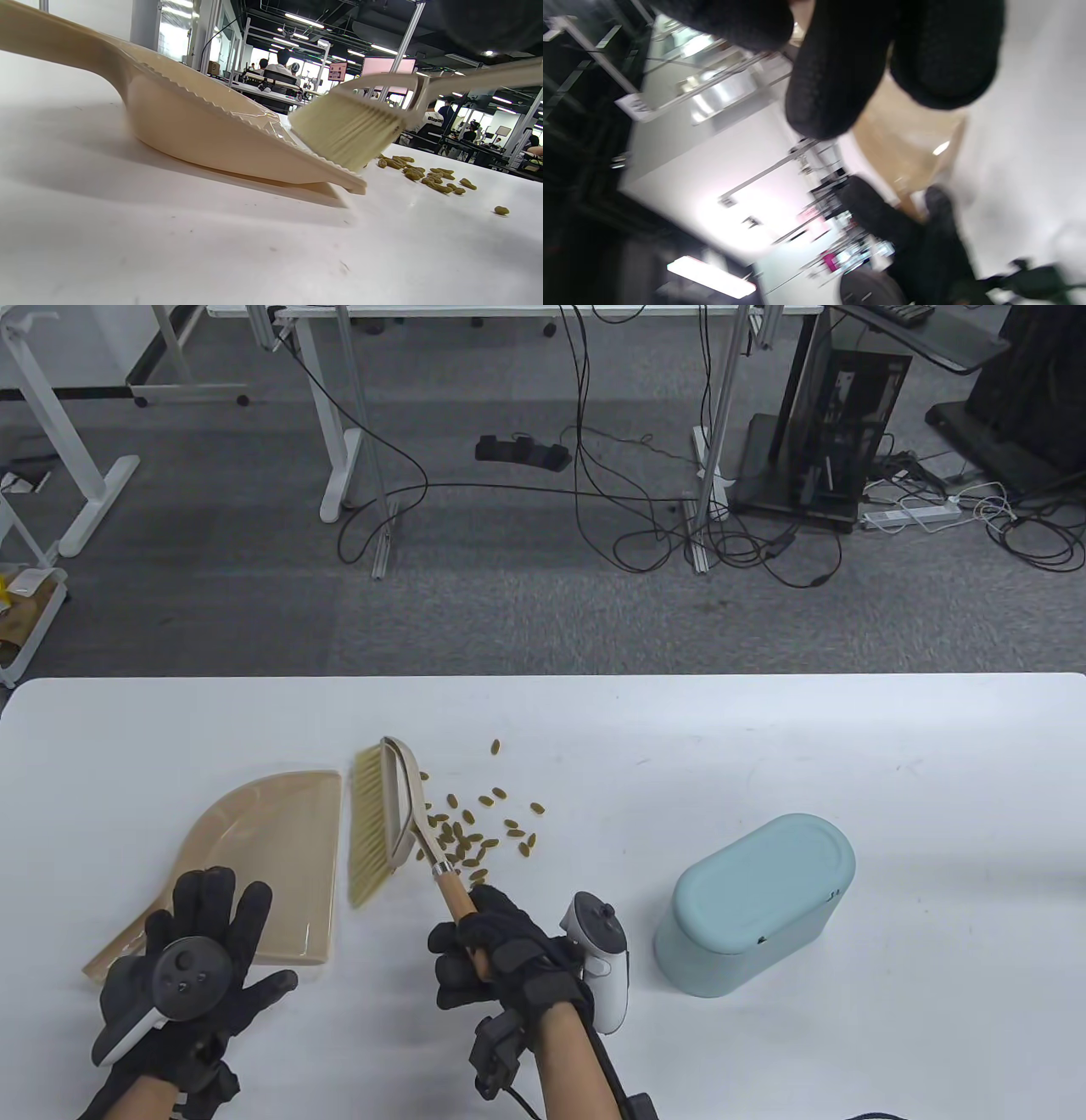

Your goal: Sweep raisins on the table into the desktop trash can

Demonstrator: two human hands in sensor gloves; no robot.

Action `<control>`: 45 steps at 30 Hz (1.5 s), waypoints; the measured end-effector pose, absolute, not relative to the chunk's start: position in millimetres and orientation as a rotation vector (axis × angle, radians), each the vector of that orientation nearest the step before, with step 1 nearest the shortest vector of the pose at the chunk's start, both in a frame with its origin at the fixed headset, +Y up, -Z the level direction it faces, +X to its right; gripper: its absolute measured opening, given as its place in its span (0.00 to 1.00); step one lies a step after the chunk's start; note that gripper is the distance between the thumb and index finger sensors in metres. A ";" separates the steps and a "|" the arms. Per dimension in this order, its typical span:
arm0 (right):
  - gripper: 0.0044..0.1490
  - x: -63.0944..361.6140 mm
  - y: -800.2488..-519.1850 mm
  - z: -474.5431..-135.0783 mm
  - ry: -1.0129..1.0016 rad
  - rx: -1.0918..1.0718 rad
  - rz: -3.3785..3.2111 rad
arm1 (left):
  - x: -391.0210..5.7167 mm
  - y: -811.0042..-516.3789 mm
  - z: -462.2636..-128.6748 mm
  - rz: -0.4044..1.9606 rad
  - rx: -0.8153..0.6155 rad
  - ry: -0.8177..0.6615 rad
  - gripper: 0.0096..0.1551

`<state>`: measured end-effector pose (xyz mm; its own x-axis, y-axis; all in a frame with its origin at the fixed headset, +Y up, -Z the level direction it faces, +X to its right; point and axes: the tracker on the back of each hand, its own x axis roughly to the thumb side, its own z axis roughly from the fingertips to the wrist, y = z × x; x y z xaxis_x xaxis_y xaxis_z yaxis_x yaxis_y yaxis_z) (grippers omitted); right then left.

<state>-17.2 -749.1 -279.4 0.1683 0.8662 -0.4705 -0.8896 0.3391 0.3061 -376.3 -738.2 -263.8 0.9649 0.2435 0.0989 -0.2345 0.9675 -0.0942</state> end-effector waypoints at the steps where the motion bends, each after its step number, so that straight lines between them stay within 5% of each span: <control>1: 0.53 -12.7 -750.0 -280.3 0.633 -0.061 1.312 | -375.9 -738.3 -263.9 0.240 -0.082 -0.112 0.57; 5: 0.53 14.2 -744.6 -278.2 0.669 -0.072 1.818 | -375.2 -739.7 -265.2 0.233 -0.092 -0.108 0.57; 20: 0.49 102.5 -721.1 -240.8 0.591 -0.141 1.784 | -373.0 -742.4 -263.4 0.202 -0.133 -0.083 0.57; 28: 0.49 72.2 -714.8 -271.8 0.401 -0.057 1.479 | -373.8 -742.4 -263.8 0.203 -0.137 -0.071 0.57; 34: 0.50 43.4 -751.4 -300.0 0.490 -0.147 1.280 | -377.0 -742.0 -266.3 0.217 -0.144 -0.049 0.57; 45: 0.51 86.3 -747.9 -226.9 0.523 -0.118 1.145 | -369.4 -744.5 -267.6 0.189 -0.161 -0.099 0.57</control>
<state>86.3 -747.9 -226.9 0.3082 0.8364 -0.4532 -0.8902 0.4215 0.1726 -369.4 -744.5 -267.6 0.9773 0.1951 0.0823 -0.1793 0.9692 -0.1687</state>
